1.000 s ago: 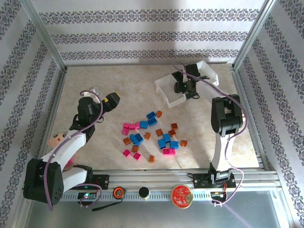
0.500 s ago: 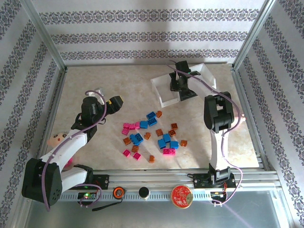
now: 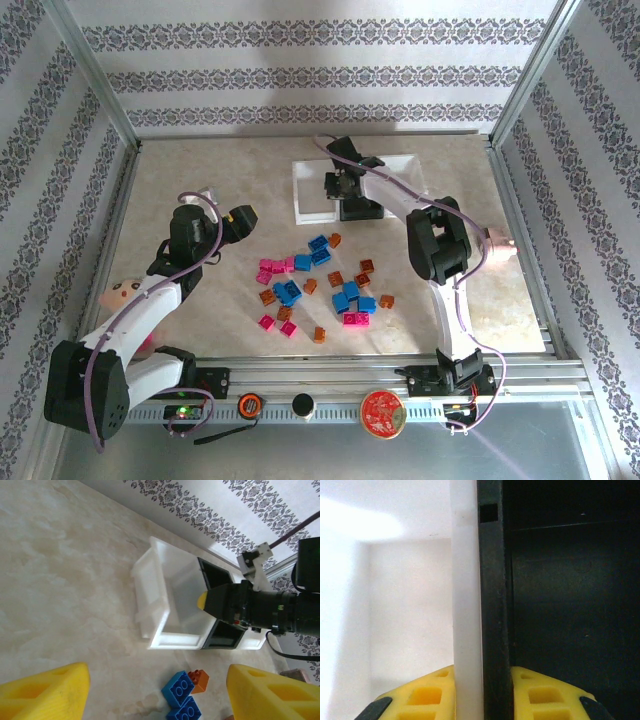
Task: Sort the legos into containers by color
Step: Move the container to the top-center of the table, then pick up the lego from the center of the table.
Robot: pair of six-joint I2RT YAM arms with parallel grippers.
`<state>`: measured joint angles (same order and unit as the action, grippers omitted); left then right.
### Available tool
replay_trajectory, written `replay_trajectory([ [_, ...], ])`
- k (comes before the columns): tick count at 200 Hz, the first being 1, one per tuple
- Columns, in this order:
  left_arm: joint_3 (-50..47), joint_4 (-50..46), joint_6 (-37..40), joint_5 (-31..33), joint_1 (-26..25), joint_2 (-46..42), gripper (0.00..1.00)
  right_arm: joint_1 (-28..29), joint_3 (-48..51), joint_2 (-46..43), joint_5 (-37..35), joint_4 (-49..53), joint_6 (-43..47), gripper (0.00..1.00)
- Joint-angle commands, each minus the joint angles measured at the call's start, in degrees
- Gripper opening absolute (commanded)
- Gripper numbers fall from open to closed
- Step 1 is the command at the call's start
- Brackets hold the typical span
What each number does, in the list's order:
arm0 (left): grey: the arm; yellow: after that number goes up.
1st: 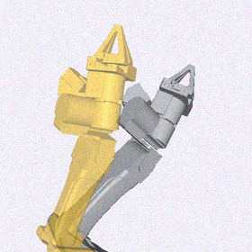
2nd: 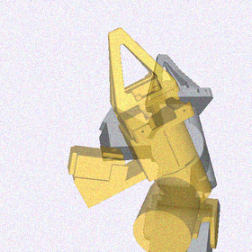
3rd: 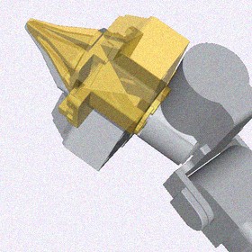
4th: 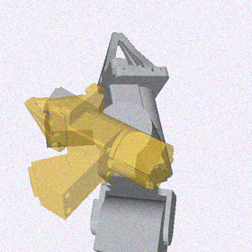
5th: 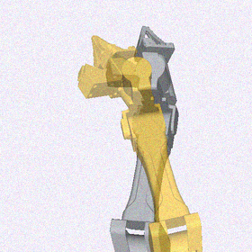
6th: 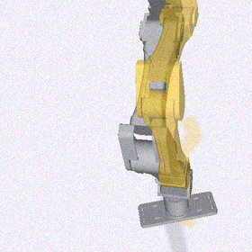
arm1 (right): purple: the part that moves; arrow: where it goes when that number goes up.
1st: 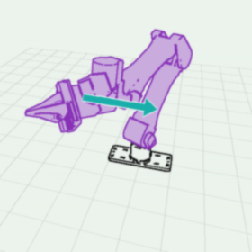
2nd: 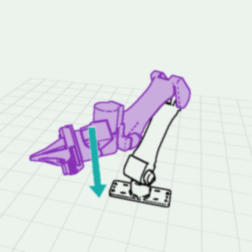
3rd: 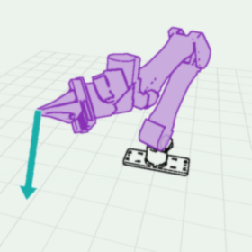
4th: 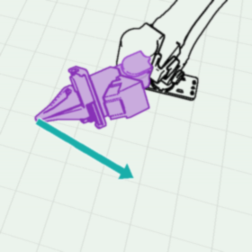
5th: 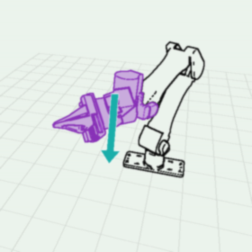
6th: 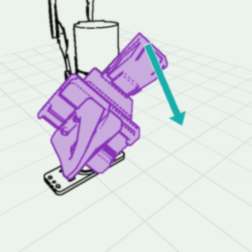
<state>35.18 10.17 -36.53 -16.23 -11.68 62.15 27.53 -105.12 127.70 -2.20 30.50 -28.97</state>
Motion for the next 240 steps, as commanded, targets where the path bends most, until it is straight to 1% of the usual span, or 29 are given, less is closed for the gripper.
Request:
replay_trajectory([
  [1,0.56,-2.17,1.73,0.84,-0.76,-2.28,0.73,3.61,-0.97,2.79,1.36,-1.96,-9.82,0.08],
  [13,0.38,-2.5,1.9,0.8,-0.79,-2.87,0.73,5.14,-0.99,3.15,0.74,-2.84,-12.29,0.06],
  [37,0.33,-3.52,2.26,0.76,-0.78,-3.42,0.73,7.36,-1.12,3.51,-1.09,-4.12,-16.1,0.05],
  [86,0.07,-4.03,2.35,0.58,-0.75,-4.05,0.73,10.76,-1.7,3.71,-4.55,-3.79,-18.8,0.06],
  [95,-0.05,-4.04,2.19,0.53,-0.78,-4.11,0.73,11.08,-1.77,3.77,-4.99,-3.82,-18.46,0.1],
  [101,-0.04,-3.99,2.13,0.45,-0.73,-4.06,0.73,11.14,-2.0,3.88,-5.1,-3.66,-18.1,0.14],
  [105,-0.1,-4.02,2.08,0.37,-0.73,-4.13,0.73,11.09,-2.22,3.88,-5.18,-3.68,-17.74,0.19],
  [109,-0.15,-4.02,2.02,0.17,-0.73,-4.08,0.73,11.13,-2.38,3.87,-5.13,-3.69,-17.56,0.22],
  [110,-0.17,-4.02,2.0,0.16,-0.72,-4.07,0.73,11.07,-2.42,3.87,-5.11,-3.69,-17.38,0.24],
  [112,-0.15,-4.07,2.0,0.15,-0.73,-4.06,0.73,11.06,-2.48,3.83,-5.1,-3.69,-17.27,0.25],
  [129,-0.23,-4.03,1.8,-0.51,-0.75,-4.14,0.78,10.7,-1.91,2.7,-4.07,-6.04,-14.6,0.45],
  [145,-0.23,-4.07,1.4,-0.82,-0.76,-4.72,0.81,10.51,-1.55,0.29,-3.87,-7.77,-11.08,0.56],
  [158,-0.1,-4.19,1.24,-1.45,-0.86,-5.22,0.84,10.55,-0.71,-2.84,-4.38,-8.28,-8.02,0.62],
  [173,0.15,-4.41,0.62,-2.14,-1.06,-5.69,0.86,10.52,1.49,-7.33,-4.82,-8.79,-5.75,0.66],
  [188,0.11,-4.96,0.25,-2.74,-1.39,-6.03,0.88,10.47,6.71,-12.78,-4.73,-9.45,-3.35,0.67],
  [192,0.07,-5.11,0.24,-2.89,-1.49,-6.2,0.94,10.47,8.45,-14.19,-4.76,-9.49,-2.86,0.68],
  [204,-0.28,-5.76,0.09,-3.02,-1.72,-6.73,0.96,10.42,14.19,-18.77,-3.99,-9.75,-1.71,0.69],
  [209,-0.51,-6.11,-0.07,-3.02,-1.84,-6.98,1.0,10.39,17.26,-21.0,-3.8,-10.13,-1.33,0.69],
  [240,-2.73,-6.35,-0.69,-3.48,-2.02,-8.83,1.0,9.42,34.71,-32.51,-3.66,-9.08,0.14,0.7],
])
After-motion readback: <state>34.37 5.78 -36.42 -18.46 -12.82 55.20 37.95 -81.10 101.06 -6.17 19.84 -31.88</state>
